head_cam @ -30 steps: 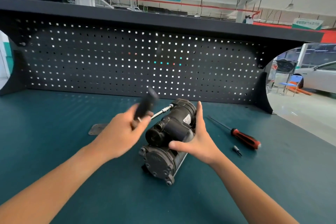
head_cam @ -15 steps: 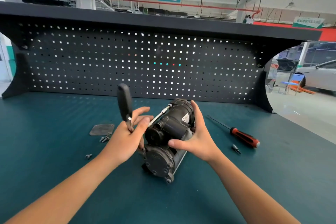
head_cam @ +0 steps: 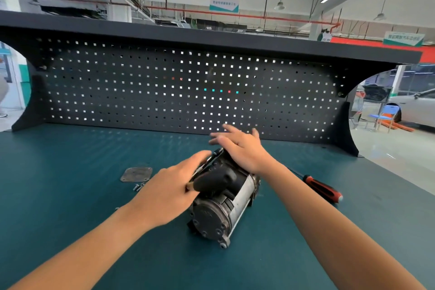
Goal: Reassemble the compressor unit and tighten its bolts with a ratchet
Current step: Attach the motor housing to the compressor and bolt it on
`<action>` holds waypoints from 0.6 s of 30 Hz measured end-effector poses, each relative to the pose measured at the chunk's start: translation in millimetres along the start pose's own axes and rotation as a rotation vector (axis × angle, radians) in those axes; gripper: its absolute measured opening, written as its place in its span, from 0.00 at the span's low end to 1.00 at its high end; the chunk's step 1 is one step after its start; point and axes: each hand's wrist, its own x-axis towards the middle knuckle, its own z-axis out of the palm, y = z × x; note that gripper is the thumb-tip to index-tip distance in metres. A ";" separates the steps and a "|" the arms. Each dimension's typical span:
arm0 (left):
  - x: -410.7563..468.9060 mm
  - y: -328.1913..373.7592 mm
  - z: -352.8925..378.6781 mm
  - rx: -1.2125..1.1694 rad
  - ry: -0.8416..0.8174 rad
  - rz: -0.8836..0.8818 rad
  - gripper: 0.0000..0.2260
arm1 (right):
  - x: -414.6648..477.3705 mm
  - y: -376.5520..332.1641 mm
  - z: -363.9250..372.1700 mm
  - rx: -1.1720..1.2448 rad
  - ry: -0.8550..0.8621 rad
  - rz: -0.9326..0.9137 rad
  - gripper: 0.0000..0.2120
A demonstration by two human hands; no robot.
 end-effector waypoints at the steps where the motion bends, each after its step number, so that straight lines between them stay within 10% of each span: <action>1: 0.4 1.0 -1.2 0.049 -0.015 0.018 0.25 | 4.3 -1.1 1.0 -0.026 -0.068 0.008 0.18; 6: 2.4 13.4 -0.1 -0.309 0.113 -0.165 0.10 | 7.9 -1.4 7.5 -0.071 -0.026 0.000 0.16; 12: 10.5 31.5 -0.7 -1.859 0.358 -1.013 0.10 | 7.4 -2.8 12.1 -0.023 0.098 -0.010 0.17; 18: 11.9 31.8 -7.7 -1.215 0.135 -0.707 0.06 | 6.1 -2.4 10.2 0.055 0.123 -0.003 0.16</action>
